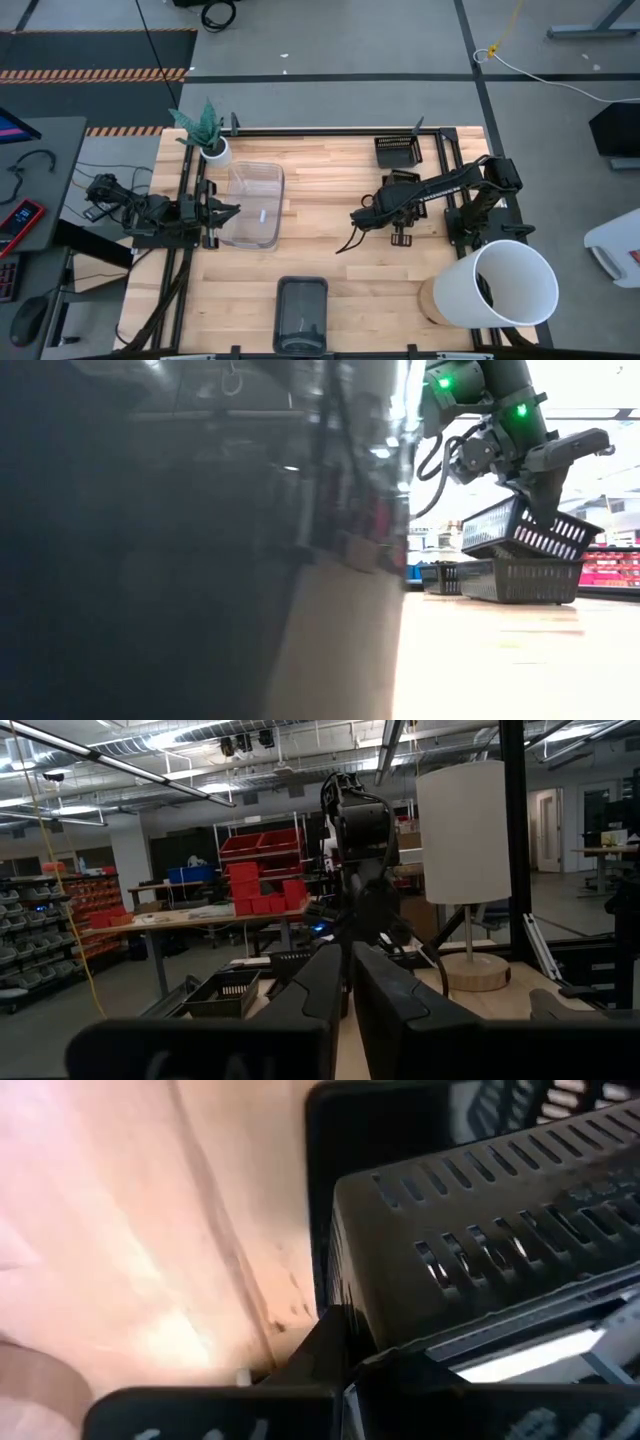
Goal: Stack baskets by color
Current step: Stack the bottom black bin on top of the middle black bin
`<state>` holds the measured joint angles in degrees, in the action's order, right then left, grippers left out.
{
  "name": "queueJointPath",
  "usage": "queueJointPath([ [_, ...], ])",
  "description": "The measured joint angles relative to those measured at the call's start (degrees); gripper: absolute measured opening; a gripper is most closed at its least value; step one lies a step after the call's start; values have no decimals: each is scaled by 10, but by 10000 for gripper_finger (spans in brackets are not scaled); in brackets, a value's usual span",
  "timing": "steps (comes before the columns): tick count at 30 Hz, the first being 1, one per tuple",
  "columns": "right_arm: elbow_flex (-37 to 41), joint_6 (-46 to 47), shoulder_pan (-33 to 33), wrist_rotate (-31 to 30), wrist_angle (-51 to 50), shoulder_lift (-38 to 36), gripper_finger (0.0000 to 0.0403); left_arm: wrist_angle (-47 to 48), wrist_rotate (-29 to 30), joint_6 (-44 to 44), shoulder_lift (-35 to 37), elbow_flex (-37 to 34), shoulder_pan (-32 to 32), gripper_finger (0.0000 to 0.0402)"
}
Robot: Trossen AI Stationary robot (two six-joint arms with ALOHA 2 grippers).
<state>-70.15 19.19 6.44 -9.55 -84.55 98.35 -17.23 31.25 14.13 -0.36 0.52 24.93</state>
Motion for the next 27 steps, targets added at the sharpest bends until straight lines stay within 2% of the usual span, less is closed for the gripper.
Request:
queueJointPath([
  [14,0,6,-7,20,-41,0,12,0,0,0,0,0,0,28],
  [27,0,8,-18,32,-27,0,12,0,0,0,0,0,0,29],
])
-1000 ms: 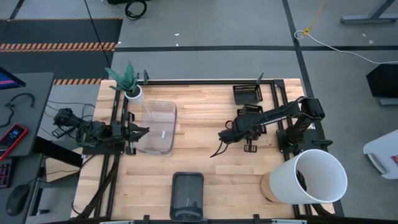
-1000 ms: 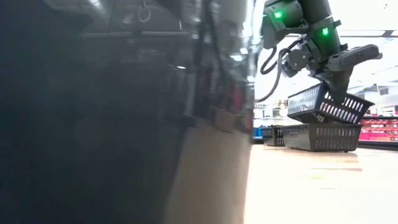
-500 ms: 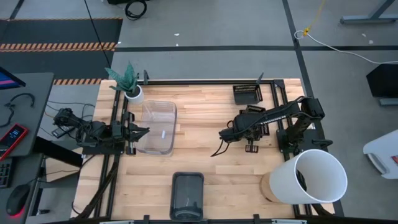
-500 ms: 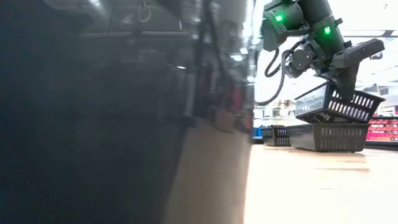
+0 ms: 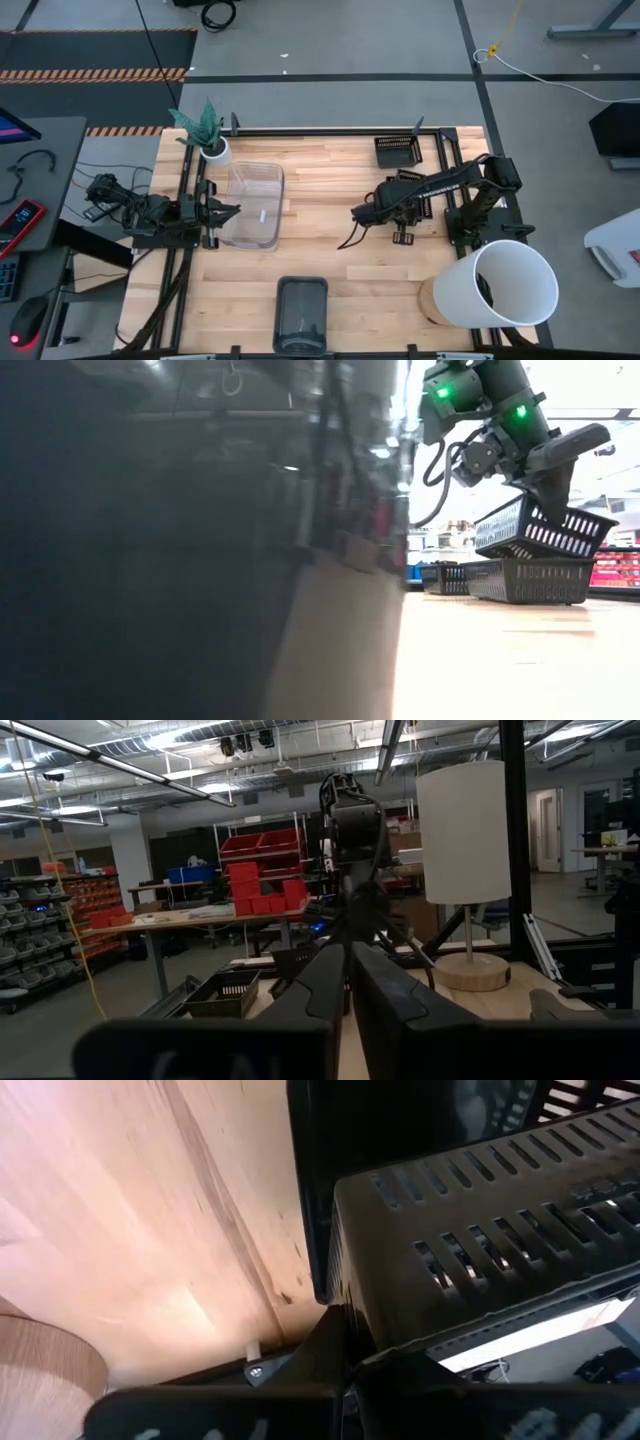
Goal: Stack baskets by color
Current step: Stack the bottom black bin on top of the middle black bin
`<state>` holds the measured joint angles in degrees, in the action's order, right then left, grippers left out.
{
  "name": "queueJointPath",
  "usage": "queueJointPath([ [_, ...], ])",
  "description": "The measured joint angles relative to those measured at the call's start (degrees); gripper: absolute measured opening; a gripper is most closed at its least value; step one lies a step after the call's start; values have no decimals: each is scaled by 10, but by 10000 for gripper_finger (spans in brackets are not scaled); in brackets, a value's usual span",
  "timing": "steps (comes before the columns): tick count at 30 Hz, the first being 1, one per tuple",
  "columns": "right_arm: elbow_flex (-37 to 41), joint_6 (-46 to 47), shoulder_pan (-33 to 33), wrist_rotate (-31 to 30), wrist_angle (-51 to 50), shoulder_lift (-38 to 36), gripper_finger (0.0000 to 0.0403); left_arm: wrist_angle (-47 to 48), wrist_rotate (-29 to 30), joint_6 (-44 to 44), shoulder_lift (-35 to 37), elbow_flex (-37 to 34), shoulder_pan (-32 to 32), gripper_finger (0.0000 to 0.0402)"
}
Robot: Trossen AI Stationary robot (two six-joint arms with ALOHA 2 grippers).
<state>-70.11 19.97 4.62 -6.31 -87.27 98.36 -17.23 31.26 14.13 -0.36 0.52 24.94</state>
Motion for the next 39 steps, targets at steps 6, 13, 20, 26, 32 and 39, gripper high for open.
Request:
queueJointPath([
  [6,0,0,-9,0,10,0,12,0,0,0,0,0,0,25],
  [13,33,-1,-19,4,17,0,12,0,0,0,0,0,0,33],
  [20,52,-2,-24,21,17,0,12,0,0,0,0,0,0,28],
  [26,64,-2,-36,36,20,0,12,0,0,0,0,0,0,23],
  [32,64,-4,-40,44,22,0,24,0,0,0,0,0,0,30],
  [39,64,-14,-40,45,34,0,72,0,0,0,0,0,0,33],
])
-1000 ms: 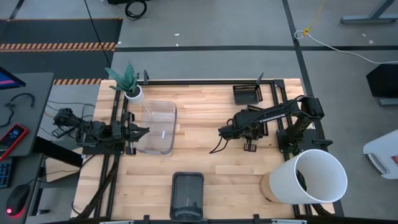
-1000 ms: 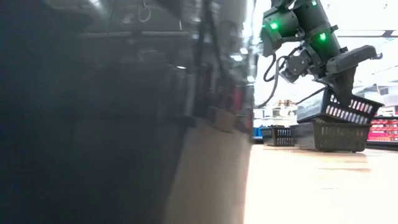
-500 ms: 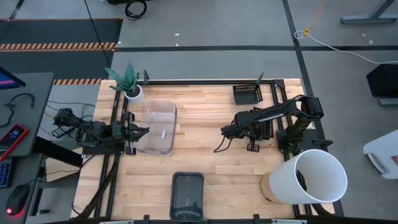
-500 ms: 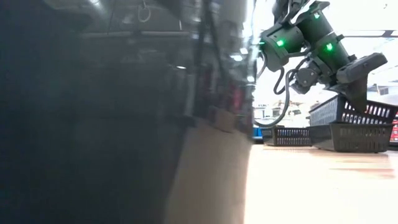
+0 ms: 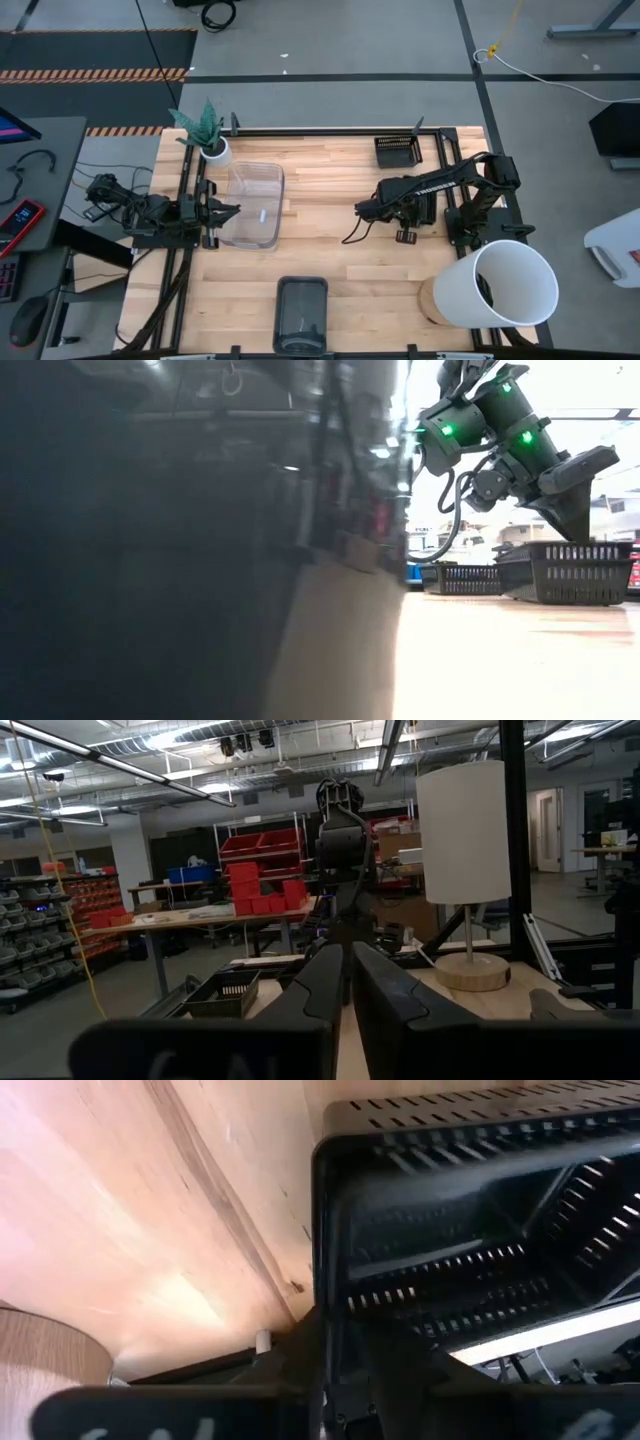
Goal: Stack baskets by color
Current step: Stack the bottom black bin on top of the middle black bin, then move the stacked black bin to the light left on the table
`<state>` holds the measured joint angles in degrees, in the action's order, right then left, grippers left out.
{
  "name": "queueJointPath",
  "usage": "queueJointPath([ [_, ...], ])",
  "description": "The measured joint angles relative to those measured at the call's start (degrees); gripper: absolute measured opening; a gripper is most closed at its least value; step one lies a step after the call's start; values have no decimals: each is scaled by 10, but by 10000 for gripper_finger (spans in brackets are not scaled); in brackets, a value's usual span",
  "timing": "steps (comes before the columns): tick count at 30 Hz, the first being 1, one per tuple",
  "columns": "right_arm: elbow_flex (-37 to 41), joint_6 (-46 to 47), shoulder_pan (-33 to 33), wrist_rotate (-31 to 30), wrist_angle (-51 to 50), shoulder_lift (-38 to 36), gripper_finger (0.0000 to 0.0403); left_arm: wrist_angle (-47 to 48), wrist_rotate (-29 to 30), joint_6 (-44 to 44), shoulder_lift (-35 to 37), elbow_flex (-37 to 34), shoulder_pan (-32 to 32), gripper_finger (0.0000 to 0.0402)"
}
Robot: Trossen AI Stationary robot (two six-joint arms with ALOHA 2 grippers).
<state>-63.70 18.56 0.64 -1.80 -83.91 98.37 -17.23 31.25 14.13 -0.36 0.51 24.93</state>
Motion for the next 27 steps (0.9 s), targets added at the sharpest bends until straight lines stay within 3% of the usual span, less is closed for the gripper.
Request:
queueJointPath([
  [5,0,-8,0,-1,-7,0,101,0,0,0,0,0,0,26],
  [10,0,-30,-1,-40,-2,0,112,0,0,0,0,0,0,29],
  [18,8,-80,-2,-110,53,0,95,0,0,0,0,0,0,36],
  [27,42,-126,-24,-112,168,0,71,0,0,0,0,0,0,28],
])
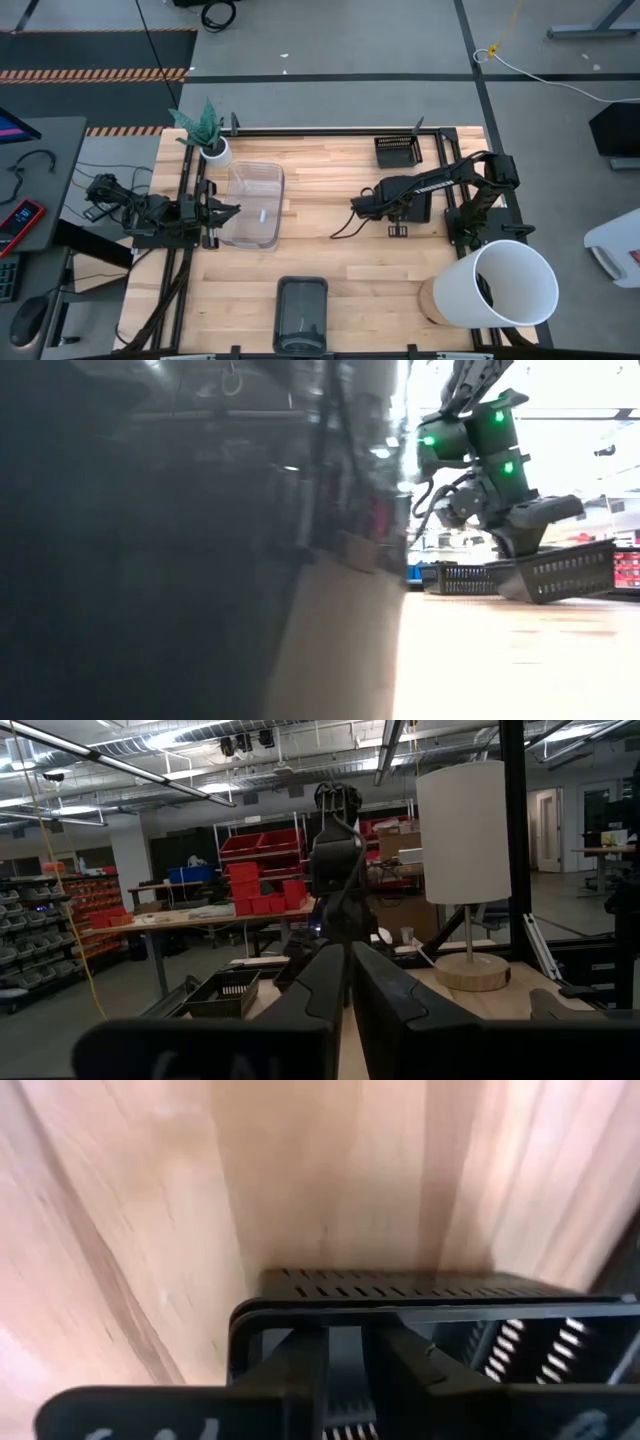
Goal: Stack baskets by color
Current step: Move the stacked black bin to the light left on the table, then stack the black bin on top of the stacked black bin
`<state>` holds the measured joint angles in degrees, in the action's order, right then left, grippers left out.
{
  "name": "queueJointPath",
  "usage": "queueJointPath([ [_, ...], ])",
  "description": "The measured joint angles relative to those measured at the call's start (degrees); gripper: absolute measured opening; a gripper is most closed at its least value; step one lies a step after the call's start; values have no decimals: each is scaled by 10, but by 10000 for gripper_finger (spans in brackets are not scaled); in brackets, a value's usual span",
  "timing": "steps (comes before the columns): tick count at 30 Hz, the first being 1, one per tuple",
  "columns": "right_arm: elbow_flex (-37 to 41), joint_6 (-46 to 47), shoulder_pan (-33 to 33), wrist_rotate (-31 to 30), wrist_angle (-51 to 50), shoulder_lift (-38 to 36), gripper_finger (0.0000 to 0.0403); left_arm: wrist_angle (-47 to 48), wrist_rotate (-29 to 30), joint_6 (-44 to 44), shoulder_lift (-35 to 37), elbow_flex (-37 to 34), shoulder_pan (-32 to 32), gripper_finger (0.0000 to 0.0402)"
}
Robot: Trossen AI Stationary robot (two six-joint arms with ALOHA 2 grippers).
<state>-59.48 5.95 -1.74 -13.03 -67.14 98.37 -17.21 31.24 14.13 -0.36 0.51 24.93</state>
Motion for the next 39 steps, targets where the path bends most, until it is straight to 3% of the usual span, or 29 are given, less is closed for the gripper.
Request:
queueJointPath([
  [5,-4,-40,6,8,61,0,56,0,0,0,0,0,0,36],
  [14,-4,-62,44,128,167,0,30,0,0,0,0,0,0,27],
  [20,-7,-90,81,163,231,-1,18,0,0,0,0,0,0,29],
  [25,-50,-79,94,126,154,-1,13,0,0,0,0,0,0,36],
  [29,-88,-66,86,63,93,-1,13,0,0,0,0,0,0,34],
  [39,-101,-15,-41,-21,166,-6,4,0,0,0,0,0,0,33],
])
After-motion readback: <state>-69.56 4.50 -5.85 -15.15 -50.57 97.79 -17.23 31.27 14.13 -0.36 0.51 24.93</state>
